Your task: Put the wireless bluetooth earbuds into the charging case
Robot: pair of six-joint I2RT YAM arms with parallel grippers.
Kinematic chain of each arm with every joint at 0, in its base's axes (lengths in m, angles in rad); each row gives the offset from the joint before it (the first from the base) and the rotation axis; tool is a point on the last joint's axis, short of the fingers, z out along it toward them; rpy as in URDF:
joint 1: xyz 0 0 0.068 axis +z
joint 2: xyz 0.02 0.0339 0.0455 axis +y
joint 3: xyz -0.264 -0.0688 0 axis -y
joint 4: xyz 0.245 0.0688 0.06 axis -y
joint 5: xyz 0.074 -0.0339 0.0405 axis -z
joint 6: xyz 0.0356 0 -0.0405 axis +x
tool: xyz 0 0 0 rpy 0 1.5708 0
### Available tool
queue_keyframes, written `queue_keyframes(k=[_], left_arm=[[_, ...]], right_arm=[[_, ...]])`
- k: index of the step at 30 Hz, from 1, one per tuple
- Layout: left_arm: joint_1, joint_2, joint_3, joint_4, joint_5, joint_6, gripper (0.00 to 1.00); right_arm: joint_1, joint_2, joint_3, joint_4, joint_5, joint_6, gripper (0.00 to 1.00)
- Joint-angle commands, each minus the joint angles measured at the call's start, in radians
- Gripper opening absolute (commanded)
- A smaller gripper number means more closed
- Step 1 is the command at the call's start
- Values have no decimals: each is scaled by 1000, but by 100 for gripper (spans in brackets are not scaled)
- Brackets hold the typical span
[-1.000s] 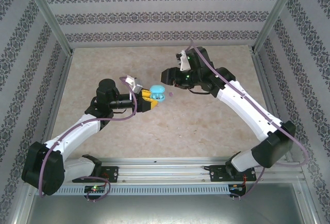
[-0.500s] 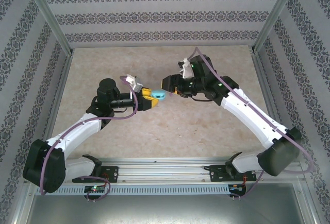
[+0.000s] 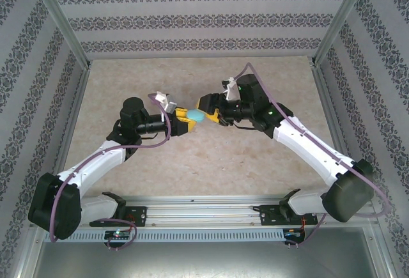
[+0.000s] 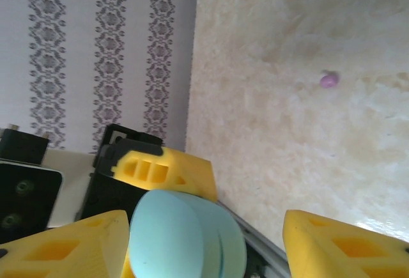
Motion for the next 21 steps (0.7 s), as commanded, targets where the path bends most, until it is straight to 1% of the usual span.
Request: queue_keyframes(k=[1,4,8,10,15,18,21], left_arm=[[-3,-10,46,62,-28,24,21],[-3,-5,56,65,-42,19,21],[-3,1,59,71,-48,15,21],[-3,1,59,60,-47,18,22],[-3,-3,55,39,-41,25,23],[-3,-11,57,11,-36,43,23],[-3,-17,58,4,-23,53,27]], right_arm=[[15,14,-23,123,-76,95,62],[26,24,-33,152,-116,132,58],[37,25,-75,237,-138,191,56],[39,27,-95,282,-144,223,49],[40,27,-117,346,-126,259,28],[42,31,-124,363,-121,268,23],[42,39,-131,383,-121,276,22]])
